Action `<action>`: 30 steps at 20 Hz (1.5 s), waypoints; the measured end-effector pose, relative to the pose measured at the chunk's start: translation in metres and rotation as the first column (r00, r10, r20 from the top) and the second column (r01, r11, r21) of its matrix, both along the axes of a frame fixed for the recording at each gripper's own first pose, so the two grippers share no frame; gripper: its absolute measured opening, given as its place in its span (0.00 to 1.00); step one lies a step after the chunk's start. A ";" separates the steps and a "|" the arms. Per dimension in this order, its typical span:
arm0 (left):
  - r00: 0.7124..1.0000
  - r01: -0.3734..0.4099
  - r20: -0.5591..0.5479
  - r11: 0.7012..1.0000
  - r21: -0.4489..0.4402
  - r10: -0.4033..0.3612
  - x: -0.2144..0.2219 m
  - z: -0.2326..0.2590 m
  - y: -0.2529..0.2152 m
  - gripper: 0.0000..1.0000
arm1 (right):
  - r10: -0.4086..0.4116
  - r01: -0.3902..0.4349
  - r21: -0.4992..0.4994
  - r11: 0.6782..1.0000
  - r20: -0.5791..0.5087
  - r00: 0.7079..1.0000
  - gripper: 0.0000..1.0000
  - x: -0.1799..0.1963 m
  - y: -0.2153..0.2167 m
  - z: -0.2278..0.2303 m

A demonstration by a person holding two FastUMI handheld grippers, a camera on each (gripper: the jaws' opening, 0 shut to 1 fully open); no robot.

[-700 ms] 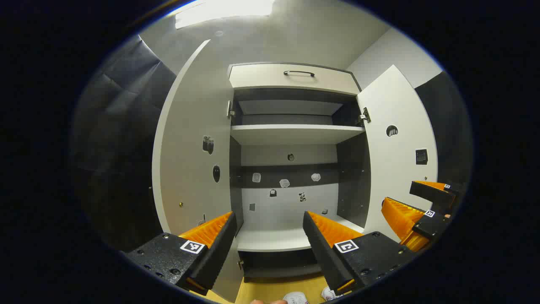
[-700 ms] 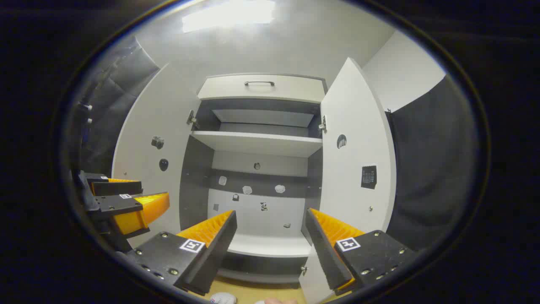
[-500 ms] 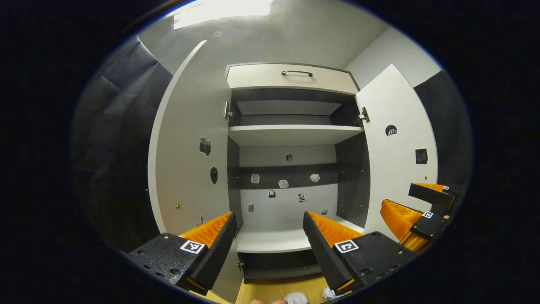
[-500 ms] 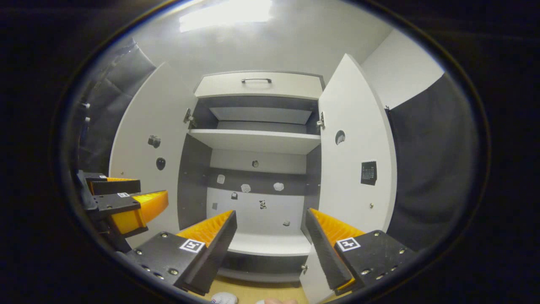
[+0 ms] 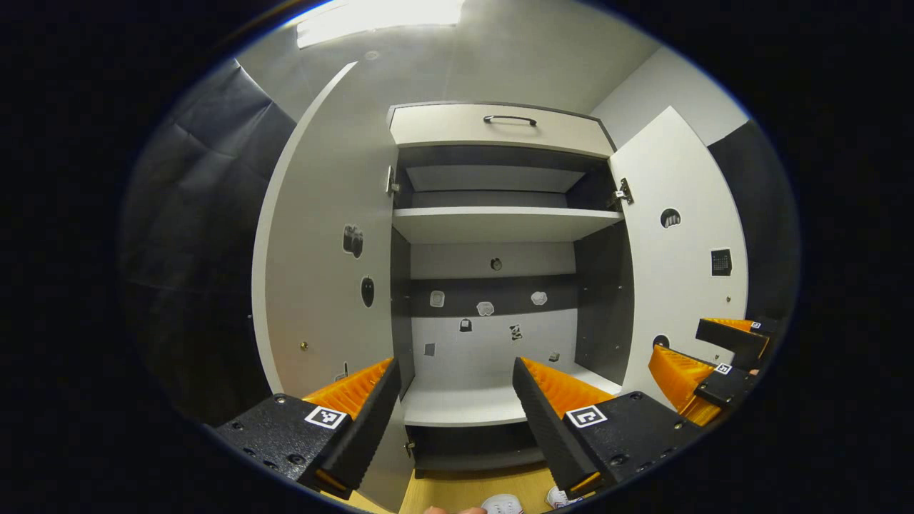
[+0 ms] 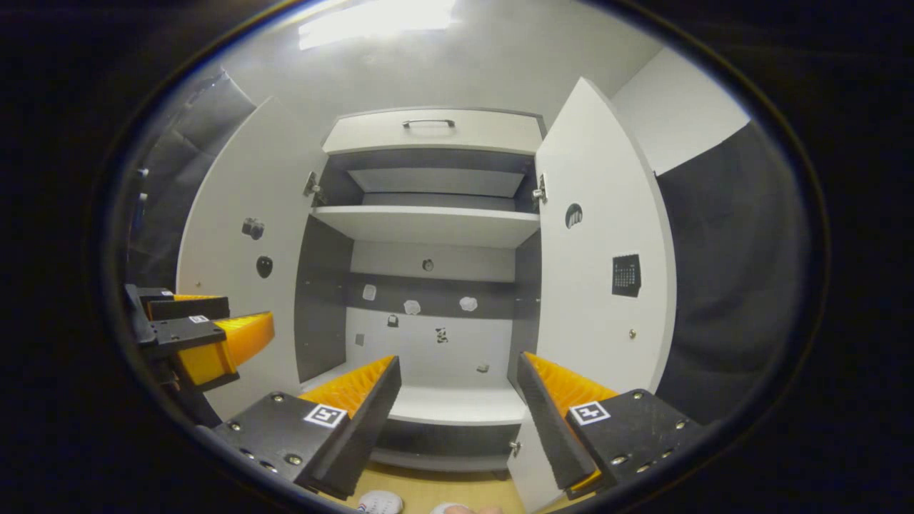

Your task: Grab one shoe with the right hand and put it into the shoe cabinet, grab the other shoe with the left hand and put it into the shoe cabinet; then close the right door with the right hand and the left door with the left hand.

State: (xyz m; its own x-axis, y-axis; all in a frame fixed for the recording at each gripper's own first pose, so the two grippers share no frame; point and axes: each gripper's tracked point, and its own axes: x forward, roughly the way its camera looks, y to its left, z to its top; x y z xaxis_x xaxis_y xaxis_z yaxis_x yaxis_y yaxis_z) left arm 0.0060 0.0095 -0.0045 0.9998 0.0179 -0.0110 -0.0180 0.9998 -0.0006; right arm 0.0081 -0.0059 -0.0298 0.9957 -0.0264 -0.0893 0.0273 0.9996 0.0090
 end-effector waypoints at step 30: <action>0.991 -0.086 -0.103 0.994 0.061 0.092 -0.001 -0.037 0.044 0.96 | 0.162 0.045 0.182 0.982 -0.944 0.287 1.00 -0.157 0.052 -0.436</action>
